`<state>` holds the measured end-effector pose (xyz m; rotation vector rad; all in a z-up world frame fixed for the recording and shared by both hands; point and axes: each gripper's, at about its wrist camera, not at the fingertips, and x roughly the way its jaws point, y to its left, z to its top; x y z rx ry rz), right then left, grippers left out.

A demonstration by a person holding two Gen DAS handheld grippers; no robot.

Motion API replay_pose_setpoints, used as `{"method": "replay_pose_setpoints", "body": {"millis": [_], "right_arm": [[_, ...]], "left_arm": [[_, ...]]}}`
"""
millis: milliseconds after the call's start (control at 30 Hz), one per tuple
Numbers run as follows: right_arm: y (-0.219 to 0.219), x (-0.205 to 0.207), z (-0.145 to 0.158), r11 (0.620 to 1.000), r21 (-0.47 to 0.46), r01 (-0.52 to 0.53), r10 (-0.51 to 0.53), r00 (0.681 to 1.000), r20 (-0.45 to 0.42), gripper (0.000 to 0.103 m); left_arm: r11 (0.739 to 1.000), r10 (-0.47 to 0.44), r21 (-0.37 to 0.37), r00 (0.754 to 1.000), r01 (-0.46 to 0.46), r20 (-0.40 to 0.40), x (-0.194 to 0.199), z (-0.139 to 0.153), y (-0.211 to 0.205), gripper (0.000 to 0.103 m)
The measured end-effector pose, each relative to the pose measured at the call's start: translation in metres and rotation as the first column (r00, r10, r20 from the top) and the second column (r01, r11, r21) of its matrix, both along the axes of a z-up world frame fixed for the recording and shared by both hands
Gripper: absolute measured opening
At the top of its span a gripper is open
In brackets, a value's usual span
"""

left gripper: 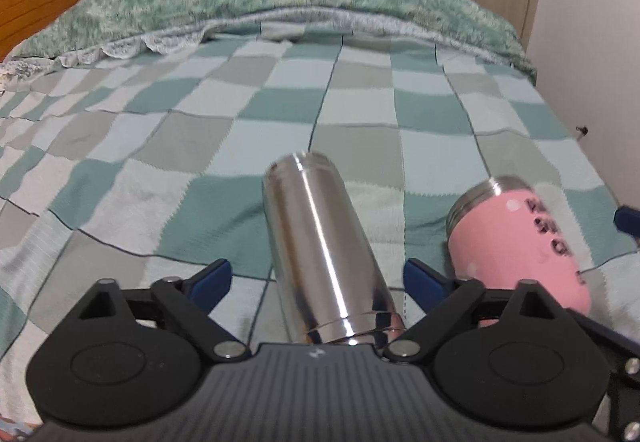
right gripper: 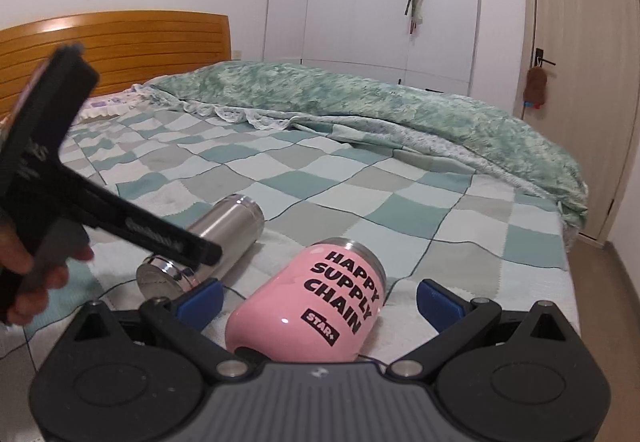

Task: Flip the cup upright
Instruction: 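Reach the left tool to the lying silver thermos and close on it, then lift the silver thermos off the blanket with the left tool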

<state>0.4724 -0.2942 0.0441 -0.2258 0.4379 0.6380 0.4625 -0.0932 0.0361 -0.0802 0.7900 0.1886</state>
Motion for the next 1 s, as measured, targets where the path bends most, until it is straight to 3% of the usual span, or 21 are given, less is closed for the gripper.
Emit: {"method": "replay_pose_setpoints", "body": {"millis": [67, 100, 233, 533, 800, 1000], "right_arm": [[0.000, 0.001, -0.004, 1.000, 0.003, -0.002, 0.002, 1.000, -0.002, 0.103], [-0.001, 0.001, -0.006, 1.000, 0.002, -0.001, 0.001, 1.000, -0.002, 0.103], [-0.001, -0.002, -0.007, 1.000, -0.001, 0.007, -0.007, 1.000, 0.000, 0.103], [-0.002, -0.043, 0.015, 1.000, 0.013, 0.023, -0.023, 1.000, 0.014, 0.103], [0.000, -0.120, 0.037, 0.998, 0.029, 0.048, -0.049, 0.999, 0.022, 0.103], [0.007, -0.190, 0.036, 0.997, 0.019, 0.075, -0.076, 0.997, 0.004, 0.103]], "left_arm": [[0.999, -0.004, -0.039, 1.000, 0.003, -0.017, 0.005, -0.007, 0.003, 0.068], [0.998, 0.000, -0.061, 1.000, -0.001, -0.023, 0.007, -0.009, 0.004, 0.067], [0.999, -0.028, -0.027, 1.000, 0.028, 0.007, 0.002, -0.006, -0.003, 0.066], [0.995, -0.098, -0.025, 0.991, 0.100, 0.090, -0.046, 0.031, -0.009, 0.065], [0.984, -0.177, 0.001, 0.972, 0.179, 0.154, -0.131, 0.064, -0.012, 0.065], [0.975, -0.218, -0.004, 0.964, 0.222, 0.153, -0.198, 0.065, -0.005, 0.065]]}}
